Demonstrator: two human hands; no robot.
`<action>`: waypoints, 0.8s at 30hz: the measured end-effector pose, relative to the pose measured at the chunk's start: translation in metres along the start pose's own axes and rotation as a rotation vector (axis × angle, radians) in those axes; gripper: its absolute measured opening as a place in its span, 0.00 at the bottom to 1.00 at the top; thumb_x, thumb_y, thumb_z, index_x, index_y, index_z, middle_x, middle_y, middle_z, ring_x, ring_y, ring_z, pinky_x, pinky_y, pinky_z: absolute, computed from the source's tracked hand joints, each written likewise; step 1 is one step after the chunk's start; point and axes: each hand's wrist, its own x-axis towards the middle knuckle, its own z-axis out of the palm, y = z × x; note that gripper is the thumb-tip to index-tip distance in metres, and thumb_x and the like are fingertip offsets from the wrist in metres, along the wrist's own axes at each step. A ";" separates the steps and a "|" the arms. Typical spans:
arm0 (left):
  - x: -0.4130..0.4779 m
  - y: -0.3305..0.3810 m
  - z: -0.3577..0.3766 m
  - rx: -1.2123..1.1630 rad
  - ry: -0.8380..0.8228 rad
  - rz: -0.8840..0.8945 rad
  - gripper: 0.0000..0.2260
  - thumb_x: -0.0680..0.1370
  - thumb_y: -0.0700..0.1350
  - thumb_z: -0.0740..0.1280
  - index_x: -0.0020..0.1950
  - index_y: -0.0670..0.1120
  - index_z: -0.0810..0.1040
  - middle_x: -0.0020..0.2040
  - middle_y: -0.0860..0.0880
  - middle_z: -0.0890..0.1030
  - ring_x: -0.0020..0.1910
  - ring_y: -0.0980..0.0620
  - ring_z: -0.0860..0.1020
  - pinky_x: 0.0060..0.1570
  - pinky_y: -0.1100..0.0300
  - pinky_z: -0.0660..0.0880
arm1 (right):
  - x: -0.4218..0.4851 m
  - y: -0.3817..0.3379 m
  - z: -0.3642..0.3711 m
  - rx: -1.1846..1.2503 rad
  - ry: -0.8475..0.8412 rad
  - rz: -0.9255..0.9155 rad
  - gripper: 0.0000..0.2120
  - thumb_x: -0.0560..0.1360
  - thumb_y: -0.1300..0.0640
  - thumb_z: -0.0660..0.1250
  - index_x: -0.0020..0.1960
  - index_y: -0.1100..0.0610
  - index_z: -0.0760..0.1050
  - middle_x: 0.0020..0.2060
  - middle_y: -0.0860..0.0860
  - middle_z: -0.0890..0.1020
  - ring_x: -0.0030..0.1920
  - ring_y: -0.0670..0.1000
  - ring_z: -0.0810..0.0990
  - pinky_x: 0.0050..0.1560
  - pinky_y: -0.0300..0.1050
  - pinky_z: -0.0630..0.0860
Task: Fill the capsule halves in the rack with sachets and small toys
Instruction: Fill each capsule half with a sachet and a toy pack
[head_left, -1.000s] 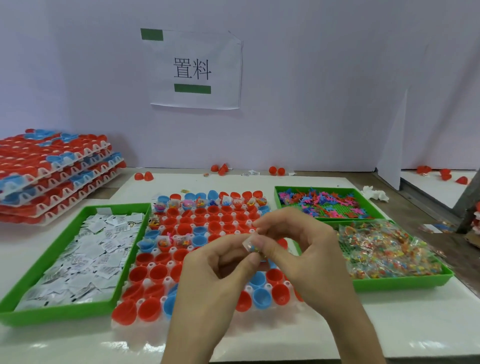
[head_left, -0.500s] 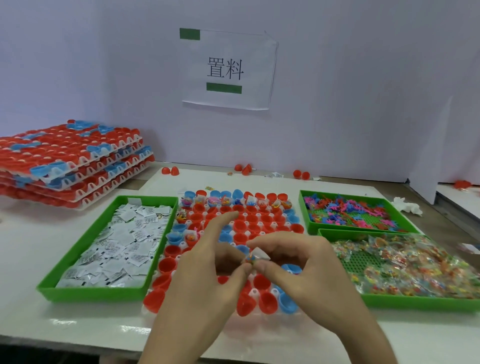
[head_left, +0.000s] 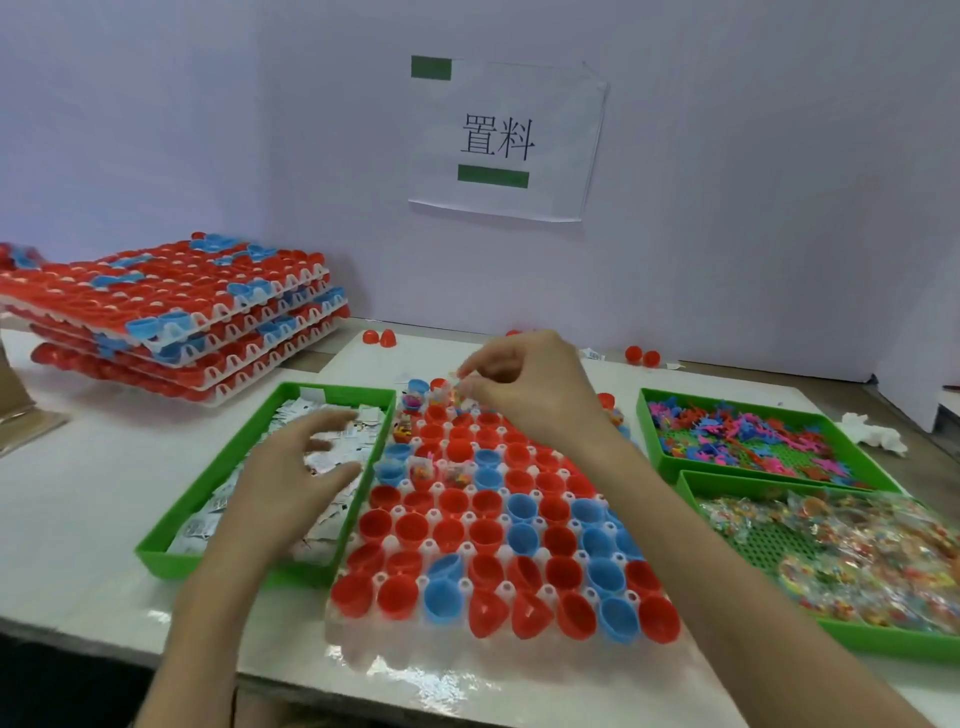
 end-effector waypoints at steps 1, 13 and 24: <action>0.007 -0.012 -0.001 0.118 -0.022 -0.087 0.22 0.73 0.39 0.76 0.65 0.51 0.77 0.65 0.48 0.78 0.58 0.51 0.77 0.59 0.51 0.75 | 0.011 0.007 0.007 -0.040 -0.013 0.010 0.06 0.74 0.58 0.74 0.50 0.55 0.86 0.46 0.48 0.87 0.44 0.41 0.84 0.49 0.35 0.79; 0.020 -0.037 0.007 0.299 -0.049 -0.238 0.16 0.72 0.45 0.77 0.58 0.50 0.81 0.65 0.43 0.72 0.67 0.43 0.72 0.67 0.46 0.69 | 0.042 0.044 0.073 -0.304 -0.131 0.016 0.06 0.74 0.61 0.73 0.51 0.55 0.86 0.46 0.51 0.86 0.44 0.47 0.83 0.52 0.45 0.81; 0.021 -0.039 0.010 0.332 -0.002 -0.207 0.12 0.73 0.45 0.76 0.55 0.49 0.83 0.61 0.43 0.75 0.63 0.44 0.74 0.63 0.48 0.71 | 0.043 0.043 0.079 -0.320 -0.161 0.047 0.10 0.74 0.66 0.69 0.52 0.59 0.85 0.49 0.54 0.85 0.46 0.50 0.82 0.54 0.48 0.81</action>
